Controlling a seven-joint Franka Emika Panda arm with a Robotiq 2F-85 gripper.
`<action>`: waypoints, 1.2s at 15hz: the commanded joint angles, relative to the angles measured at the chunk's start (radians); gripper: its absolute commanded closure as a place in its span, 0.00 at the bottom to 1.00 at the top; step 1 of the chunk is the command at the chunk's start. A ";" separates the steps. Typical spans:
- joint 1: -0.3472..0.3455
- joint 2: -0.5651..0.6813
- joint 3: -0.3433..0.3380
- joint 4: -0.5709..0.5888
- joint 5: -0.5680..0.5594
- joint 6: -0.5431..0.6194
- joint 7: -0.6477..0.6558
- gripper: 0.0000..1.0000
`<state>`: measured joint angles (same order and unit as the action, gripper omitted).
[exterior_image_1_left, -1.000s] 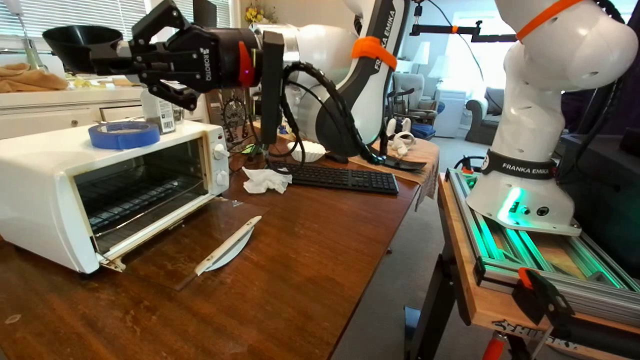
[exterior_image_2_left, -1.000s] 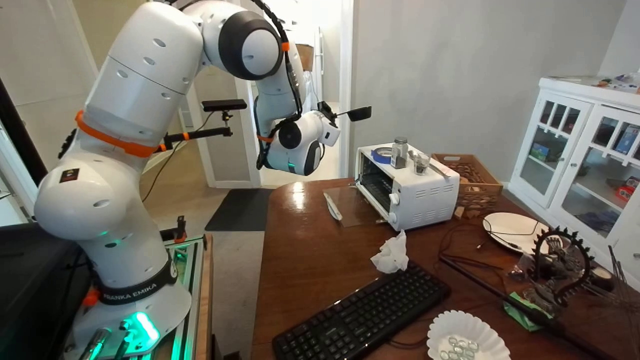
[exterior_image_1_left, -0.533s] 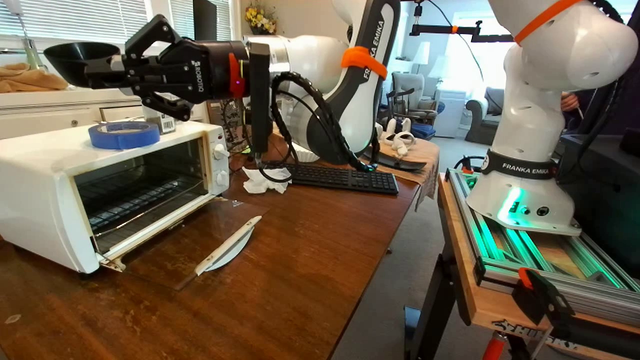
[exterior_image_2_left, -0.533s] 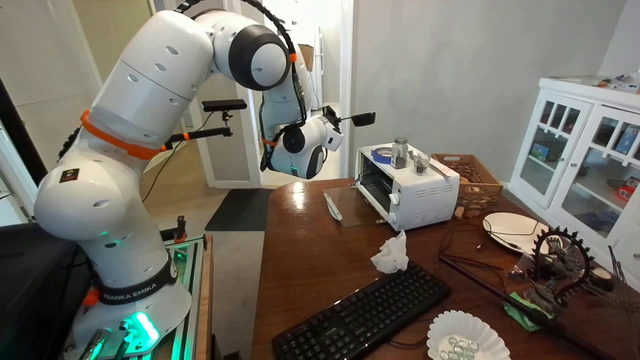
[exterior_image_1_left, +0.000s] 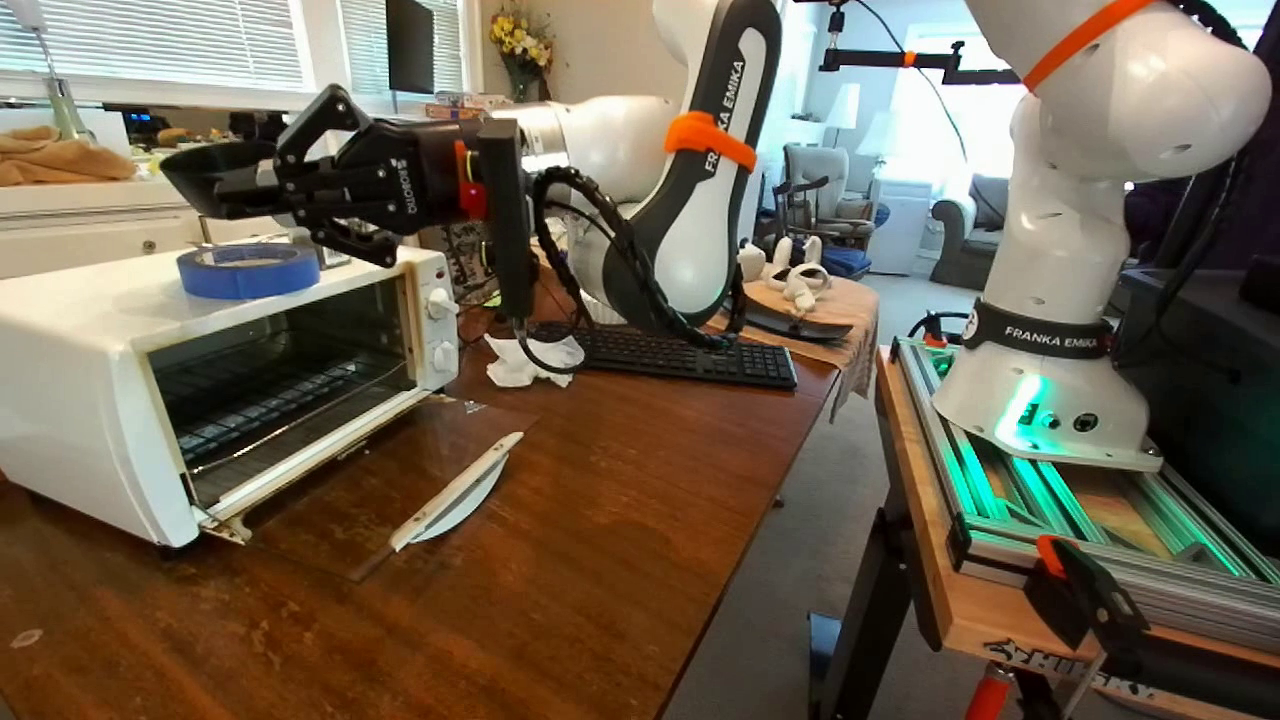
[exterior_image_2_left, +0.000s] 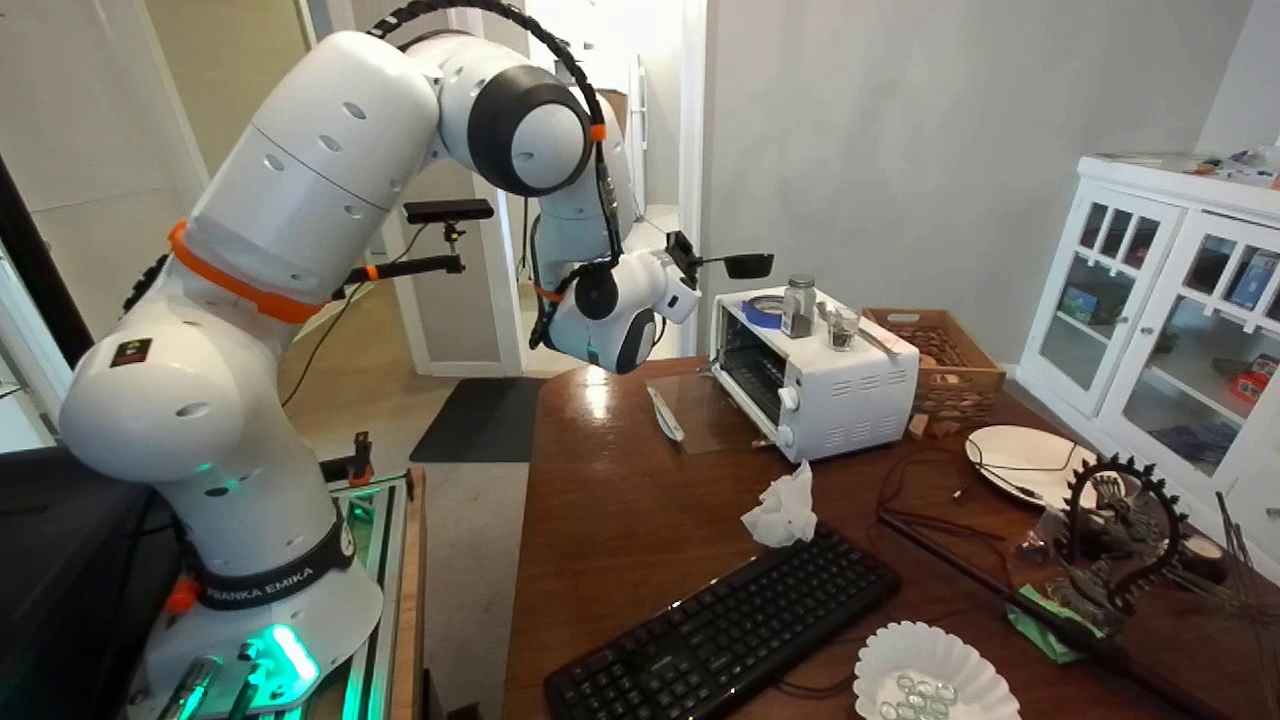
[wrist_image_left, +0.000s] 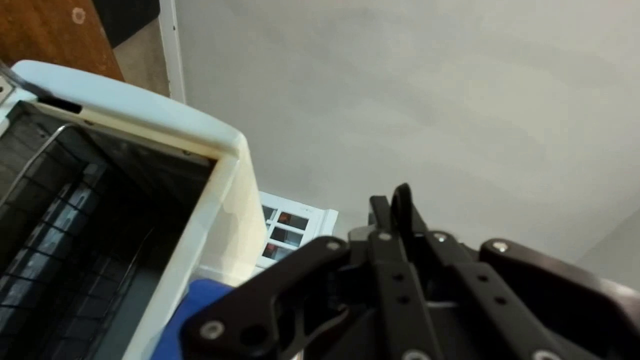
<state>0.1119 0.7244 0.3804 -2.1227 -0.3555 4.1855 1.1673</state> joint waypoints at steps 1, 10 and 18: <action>-0.028 0.050 0.014 0.052 0.017 -0.067 0.048 0.98; -0.033 0.103 0.048 0.158 0.064 -0.154 0.083 0.98; -0.029 0.105 0.048 0.138 0.115 -0.138 0.075 0.98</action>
<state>0.0825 0.8116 0.4153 -1.9844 -0.2538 4.0431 1.2402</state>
